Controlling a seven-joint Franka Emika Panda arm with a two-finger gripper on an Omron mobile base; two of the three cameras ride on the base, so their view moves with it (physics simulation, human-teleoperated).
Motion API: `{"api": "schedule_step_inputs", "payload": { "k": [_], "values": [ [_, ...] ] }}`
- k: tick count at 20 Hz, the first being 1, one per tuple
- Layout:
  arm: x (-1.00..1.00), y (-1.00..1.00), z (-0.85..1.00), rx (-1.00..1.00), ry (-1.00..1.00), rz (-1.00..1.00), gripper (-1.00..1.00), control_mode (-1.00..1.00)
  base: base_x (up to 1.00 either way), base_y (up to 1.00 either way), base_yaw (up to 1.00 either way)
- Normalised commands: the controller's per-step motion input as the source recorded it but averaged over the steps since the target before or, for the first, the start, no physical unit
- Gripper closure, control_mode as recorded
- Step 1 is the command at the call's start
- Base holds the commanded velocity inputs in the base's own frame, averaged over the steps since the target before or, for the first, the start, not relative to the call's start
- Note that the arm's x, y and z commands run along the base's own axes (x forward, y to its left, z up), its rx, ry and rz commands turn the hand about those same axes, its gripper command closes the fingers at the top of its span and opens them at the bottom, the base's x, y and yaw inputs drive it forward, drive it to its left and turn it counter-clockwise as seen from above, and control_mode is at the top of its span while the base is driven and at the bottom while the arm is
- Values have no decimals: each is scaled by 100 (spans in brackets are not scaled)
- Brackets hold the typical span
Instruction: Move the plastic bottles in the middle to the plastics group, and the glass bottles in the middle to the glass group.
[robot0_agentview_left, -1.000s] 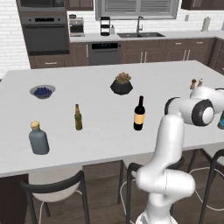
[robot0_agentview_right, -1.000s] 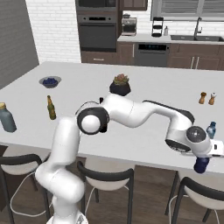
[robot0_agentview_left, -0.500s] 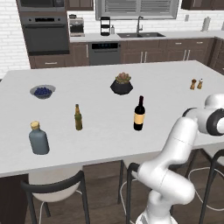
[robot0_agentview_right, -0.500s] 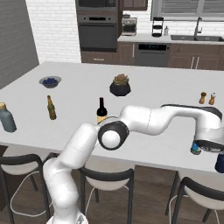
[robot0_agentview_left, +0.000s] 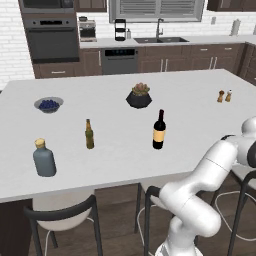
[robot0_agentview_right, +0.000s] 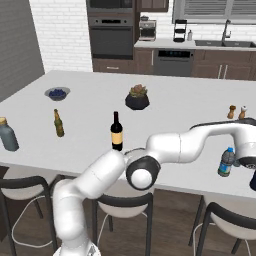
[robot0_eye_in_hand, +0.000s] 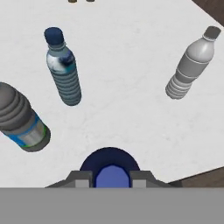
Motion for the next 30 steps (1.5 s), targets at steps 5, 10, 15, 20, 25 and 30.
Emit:
{"api": "schedule_step_inputs", "payload": {
  "k": [5,10,15,20,25,30],
  "values": [
    [39,8,-23,0,-3,-5,100,-100,0,0,0],
    [47,6,-35,0,-6,-3,100,-100,0,0,0],
    [19,0,-56,0,-1,-1,100,-100,0,0,0],
    [9,0,-48,0,0,0,100,-100,0,0,0],
    [10,0,-20,0,0,0,-100,-100,0,0,0],
    [1,0,-3,0,1,0,-100,-100,0,0,0]
  ]
}}
